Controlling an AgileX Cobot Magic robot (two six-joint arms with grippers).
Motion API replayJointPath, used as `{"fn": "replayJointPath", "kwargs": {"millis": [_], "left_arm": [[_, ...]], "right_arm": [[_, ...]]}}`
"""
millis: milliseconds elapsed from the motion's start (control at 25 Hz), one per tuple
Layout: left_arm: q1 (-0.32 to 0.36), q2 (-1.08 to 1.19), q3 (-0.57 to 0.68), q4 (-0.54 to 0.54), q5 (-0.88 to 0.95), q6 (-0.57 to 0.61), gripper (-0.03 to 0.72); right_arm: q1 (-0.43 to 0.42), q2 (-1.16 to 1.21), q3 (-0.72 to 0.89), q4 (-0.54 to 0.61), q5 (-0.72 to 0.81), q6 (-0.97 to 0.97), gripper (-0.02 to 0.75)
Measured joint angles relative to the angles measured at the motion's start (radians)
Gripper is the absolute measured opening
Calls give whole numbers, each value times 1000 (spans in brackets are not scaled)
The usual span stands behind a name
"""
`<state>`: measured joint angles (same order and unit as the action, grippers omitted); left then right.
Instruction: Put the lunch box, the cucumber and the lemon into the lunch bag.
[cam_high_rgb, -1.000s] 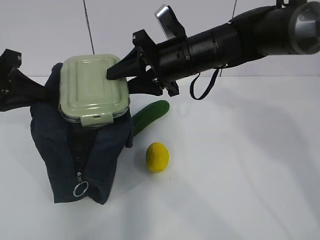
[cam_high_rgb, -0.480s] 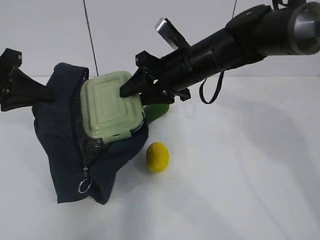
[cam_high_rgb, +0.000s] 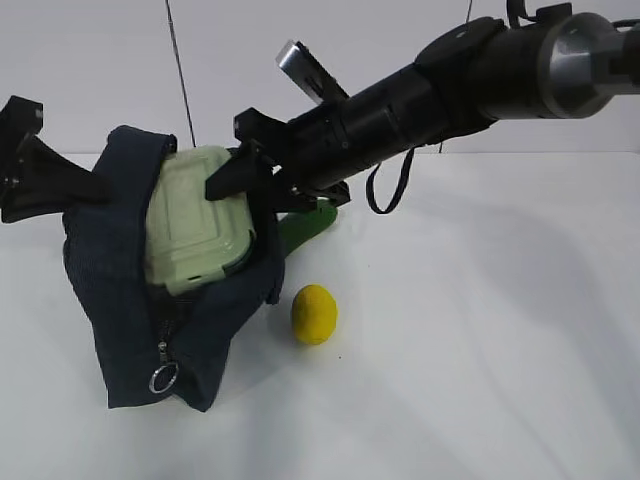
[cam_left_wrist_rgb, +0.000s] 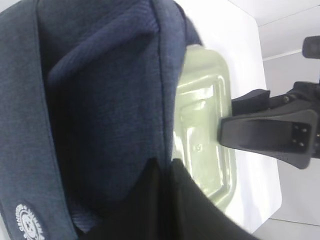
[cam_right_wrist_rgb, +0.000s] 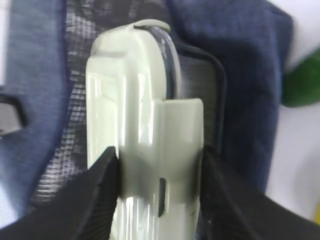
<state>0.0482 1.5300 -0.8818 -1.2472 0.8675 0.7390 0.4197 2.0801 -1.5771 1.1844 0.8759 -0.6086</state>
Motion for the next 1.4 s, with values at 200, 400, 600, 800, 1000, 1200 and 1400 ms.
{"fn": "replayJointPath", "kwargs": {"millis": [200, 400, 600, 800, 1000, 1200, 1400], "left_arm": [[0, 0, 0, -2, 0, 0, -3], [0, 0, 0, -4, 0, 0, -3], [0, 0, 0, -4, -2, 0, -3], [0, 0, 0, -1, -2, 0, -3], [0, 0, 0, 0, 2, 0, -3], [0, 0, 0, 7, 17, 0, -3], [0, 0, 0, -3, 25, 0, -4]], "right_arm": [[10, 21, -15, 110, 0, -31, 363], [10, 26, -15, 132, 0, -37, 363], [10, 46, -15, 178, 10, -42, 363], [10, 55, -15, 188, 27, -87, 363], [19, 55, -15, 188, 40, -165, 363], [26, 58, -15, 181, 72, -230, 387], [38, 58, -28, 218, 187, -292, 459]]}}
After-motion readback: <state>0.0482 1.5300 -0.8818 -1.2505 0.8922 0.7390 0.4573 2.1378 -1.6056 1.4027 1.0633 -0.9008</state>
